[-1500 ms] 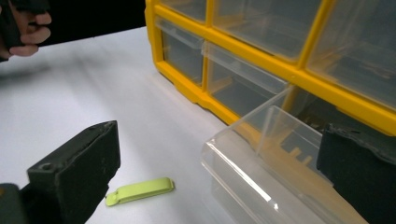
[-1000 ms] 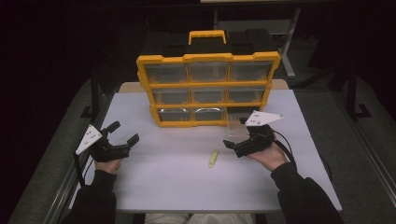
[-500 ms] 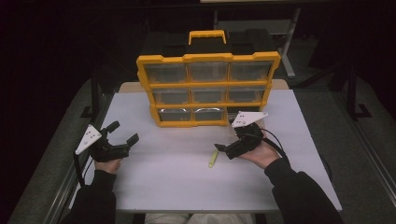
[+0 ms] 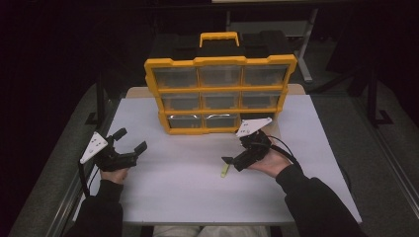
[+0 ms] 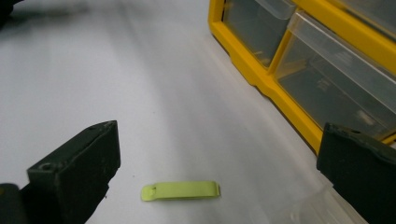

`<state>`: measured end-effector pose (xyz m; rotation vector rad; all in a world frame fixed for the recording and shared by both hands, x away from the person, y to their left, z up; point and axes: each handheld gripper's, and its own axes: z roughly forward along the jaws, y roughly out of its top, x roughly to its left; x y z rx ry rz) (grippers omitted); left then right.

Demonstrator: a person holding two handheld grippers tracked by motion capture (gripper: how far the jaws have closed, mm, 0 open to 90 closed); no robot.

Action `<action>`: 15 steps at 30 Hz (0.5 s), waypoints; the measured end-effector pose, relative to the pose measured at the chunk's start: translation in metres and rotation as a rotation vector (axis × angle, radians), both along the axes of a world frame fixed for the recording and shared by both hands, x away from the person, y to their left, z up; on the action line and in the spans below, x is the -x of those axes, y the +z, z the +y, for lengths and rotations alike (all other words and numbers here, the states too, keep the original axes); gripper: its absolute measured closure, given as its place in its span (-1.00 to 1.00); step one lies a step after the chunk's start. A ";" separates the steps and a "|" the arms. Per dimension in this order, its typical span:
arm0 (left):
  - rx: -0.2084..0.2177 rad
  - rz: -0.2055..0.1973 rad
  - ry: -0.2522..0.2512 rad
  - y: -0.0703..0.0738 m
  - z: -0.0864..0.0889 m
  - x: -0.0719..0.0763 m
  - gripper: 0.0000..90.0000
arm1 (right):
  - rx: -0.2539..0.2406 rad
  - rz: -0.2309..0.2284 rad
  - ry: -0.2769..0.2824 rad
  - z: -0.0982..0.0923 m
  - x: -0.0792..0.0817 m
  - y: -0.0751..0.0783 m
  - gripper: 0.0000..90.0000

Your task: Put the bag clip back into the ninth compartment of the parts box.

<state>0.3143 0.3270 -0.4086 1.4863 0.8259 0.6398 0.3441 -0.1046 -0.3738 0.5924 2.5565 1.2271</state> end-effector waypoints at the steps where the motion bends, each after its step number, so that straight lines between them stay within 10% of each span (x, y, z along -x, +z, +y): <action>1: 0.001 0.000 0.000 0.000 0.000 0.000 -1.00 | 0.000 0.000 0.000 0.000 0.000 0.000 -1.00; 15: -0.001 0.004 -0.003 0.000 -0.001 0.000 -0.99 | 0.086 0.058 0.092 0.018 -0.002 -0.008 -1.00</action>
